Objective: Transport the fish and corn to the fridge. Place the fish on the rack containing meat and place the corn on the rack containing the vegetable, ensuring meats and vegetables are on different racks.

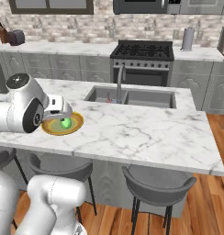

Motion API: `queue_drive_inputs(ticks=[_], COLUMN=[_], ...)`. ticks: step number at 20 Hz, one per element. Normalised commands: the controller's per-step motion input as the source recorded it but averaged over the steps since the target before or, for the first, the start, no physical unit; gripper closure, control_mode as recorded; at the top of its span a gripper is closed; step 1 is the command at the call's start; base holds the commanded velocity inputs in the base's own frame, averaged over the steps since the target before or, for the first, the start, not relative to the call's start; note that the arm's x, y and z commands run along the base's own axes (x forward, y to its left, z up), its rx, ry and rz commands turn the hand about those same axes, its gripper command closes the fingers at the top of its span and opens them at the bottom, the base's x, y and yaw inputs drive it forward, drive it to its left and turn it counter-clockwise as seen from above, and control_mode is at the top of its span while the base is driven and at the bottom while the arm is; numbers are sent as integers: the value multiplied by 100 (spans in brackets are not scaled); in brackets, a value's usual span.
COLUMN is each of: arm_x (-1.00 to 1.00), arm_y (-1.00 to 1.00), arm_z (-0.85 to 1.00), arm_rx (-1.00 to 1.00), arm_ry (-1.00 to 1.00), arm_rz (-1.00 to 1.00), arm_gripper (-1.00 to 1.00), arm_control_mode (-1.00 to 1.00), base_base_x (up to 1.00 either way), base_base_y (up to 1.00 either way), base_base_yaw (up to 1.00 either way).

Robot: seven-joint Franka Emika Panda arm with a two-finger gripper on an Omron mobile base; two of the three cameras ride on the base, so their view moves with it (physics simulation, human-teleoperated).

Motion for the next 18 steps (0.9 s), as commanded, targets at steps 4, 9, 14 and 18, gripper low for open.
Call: queue_drive_inputs(ticks=[4,9,14,18], arm_x=[41,63,56,54], arm_y=[30,14,18,34], arm_z=[-2,0,-6,-28], arm_rx=[-3,0,-2,-2], arm_ry=[5,26,11,0], arm_rz=[23,16,2,0], arm_gripper=[-100,-100,-100,-100], arm_control_mode=[-100,-100,-100,-100], base_base_x=[0,0,0,0], base_base_y=[0,0,0,0], base_base_yaw=[0,0,0,0])
